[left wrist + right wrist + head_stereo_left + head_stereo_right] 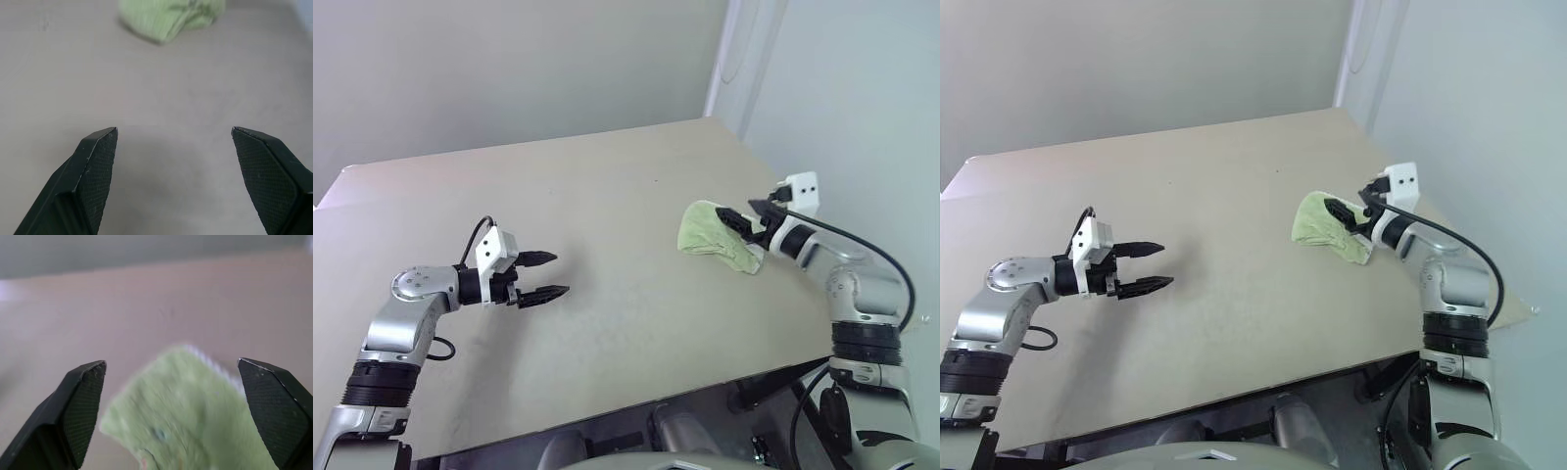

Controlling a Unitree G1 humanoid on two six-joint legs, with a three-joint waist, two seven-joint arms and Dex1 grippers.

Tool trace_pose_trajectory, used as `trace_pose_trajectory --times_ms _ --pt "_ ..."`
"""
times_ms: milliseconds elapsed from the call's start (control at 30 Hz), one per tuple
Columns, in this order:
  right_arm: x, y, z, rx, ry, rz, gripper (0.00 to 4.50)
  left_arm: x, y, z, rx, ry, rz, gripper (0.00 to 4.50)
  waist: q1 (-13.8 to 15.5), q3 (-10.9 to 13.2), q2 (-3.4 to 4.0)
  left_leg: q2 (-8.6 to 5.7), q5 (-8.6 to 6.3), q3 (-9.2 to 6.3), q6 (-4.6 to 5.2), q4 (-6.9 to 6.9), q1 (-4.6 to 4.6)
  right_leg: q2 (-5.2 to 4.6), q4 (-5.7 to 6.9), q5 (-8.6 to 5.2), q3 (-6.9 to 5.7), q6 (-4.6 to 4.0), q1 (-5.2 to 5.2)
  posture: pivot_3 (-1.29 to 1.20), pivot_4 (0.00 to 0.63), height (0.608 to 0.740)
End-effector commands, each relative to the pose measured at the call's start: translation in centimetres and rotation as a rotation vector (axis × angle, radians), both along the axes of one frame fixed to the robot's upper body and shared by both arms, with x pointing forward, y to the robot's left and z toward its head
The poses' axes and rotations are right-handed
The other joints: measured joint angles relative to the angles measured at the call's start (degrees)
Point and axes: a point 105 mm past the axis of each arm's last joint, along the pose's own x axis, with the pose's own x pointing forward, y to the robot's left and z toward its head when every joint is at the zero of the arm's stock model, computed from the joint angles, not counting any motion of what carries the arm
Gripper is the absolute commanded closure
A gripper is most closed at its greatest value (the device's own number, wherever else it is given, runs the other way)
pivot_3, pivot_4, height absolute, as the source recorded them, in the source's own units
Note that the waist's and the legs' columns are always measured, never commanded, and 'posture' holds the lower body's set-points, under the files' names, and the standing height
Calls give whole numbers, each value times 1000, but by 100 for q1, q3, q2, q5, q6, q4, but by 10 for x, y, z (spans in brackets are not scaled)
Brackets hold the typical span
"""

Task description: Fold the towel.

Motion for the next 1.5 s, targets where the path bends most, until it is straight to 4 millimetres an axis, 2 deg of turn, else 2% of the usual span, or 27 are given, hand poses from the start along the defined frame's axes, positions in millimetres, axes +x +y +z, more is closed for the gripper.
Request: trace_pose_trajectory --times_ms 33,200,267,400,533,633,700,867,1100,1200,1300,1500 --pt "15 7 0 -43 -34 -13 26 -3 2 23 -24 -43 -8 563 -17 1 2 0 0 0 0 0 0 0 0 0 0 0 -2 0 0 740" --pt "32 5 -39 -120 55 -88 26 -12 -5 30 -40 -31 -40 563 -31 1 3 0 0 1 0 -2 1 2 5 1 2 -1 -2 0 0 740" --pt "35 3 -58 -197 92 -106 26 -15 -8 34 -47 -32 -49 563 -33 1 2 0 0 1 0 -2 2 2 5 1 2 0 -2 0 0 740" --pt "35 8 -83 -270 140 -94 26 -16 -11 41 -57 -37 -55 563 -35 -6 -10 0 0 1 0 2 4 2 3 1 3 0 4 0 0 740" --pt "34 21 -93 -299 147 -41 26 -15 -8 49 -75 -39 -39 563 -67 -15 -24 0 0 0 0 9 21 2 3 1 3 0 40 0 0 740" --pt "33 27 -93 -307 138 -16 26 -15 -5 51 -62 -42 -29 563 -129 -13 -27 1 0 -1 0 9 101 3 2 -1 3 -2 86 0 0 740" --pt "33 26 -92 -316 133 -10 26 -14 -4 53 -65 -47 -20 563 -177 -13 -27 1 0 -4 0 8 105 3 1 -2 2 -2 101 0 0 740" --pt "39 25 -68 -268 84 3 26 -13 -6 57 -89 -51 3 563 -191 -12 -25 1 0 -4 0 3 104 3 -2 -2 3 -2 99 0 0 740" --pt "37 30 -8 -140 -61 65 26 -14 -11 52 -88 -39 22 563 -180 0 -9 0 0 -4 0 -19 96 3 -4 -3 4 3 70 0 0 740" --pt "27 37 11 -101 -111 122 26 -14 -12 51 -86 -34 32 563 -173 0 -9 0 0 -5 0 -26 93 3 -4 -3 4 5 64 0 0 740" --pt "16 46 20 -87 -140 172 26 -15 -10 51 -86 -34 40 563 -166 1 -10 1 0 -6 0 -28 92 3 -5 -5 3 6 62 0 0 740" --pt "-32 71 57 80 -224 435 26 -9 -2 58 -89 -52 83 563 -158 10 -10 0 0 -4 0 -28 87 3 -8 -8 3 6 58 0 0 740"
